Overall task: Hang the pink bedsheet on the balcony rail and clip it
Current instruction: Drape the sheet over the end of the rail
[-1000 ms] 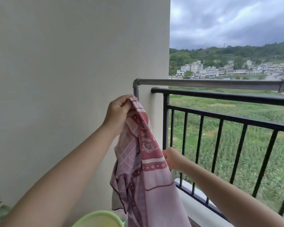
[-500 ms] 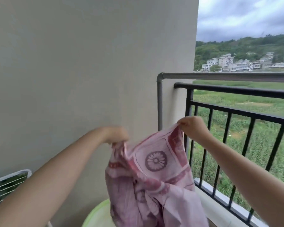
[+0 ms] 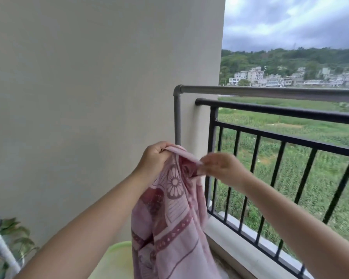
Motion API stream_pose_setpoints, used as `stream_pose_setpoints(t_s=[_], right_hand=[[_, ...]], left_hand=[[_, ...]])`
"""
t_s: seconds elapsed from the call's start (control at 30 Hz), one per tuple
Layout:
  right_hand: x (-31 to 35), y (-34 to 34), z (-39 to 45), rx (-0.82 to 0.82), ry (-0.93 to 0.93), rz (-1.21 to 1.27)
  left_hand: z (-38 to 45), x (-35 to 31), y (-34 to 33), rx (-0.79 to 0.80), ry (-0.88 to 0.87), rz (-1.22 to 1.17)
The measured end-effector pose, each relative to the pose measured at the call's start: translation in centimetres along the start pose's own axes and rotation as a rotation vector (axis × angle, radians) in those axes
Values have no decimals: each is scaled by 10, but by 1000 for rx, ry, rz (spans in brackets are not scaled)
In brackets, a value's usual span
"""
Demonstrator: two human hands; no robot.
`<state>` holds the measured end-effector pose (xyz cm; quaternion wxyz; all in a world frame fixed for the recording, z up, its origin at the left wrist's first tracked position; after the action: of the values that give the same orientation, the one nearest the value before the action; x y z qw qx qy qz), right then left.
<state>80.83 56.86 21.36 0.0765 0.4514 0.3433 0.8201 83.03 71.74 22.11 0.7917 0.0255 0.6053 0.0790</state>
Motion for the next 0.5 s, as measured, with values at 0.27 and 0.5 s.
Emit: stream_pose_setpoints(t_s=[0.27, 0.5], right_hand=[[-68, -120, 8, 428, -56, -124], [-95, -165, 39, 321, -70, -373]], left_hand=[[-3, -31, 27, 18, 110, -465], [-17, -30, 55, 102, 136, -450]])
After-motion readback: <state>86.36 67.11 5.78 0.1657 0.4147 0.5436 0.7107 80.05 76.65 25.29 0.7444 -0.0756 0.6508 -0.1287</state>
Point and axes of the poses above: each hand's wrist, its own z-axis towards the middle knuckle, its own y-axis out of the back of the hand, x = y × z, the point moved 10 cm from there along z, towards the middle knuckle, and after that the axes turned 9 degrees about y, right-handed, at the moved point
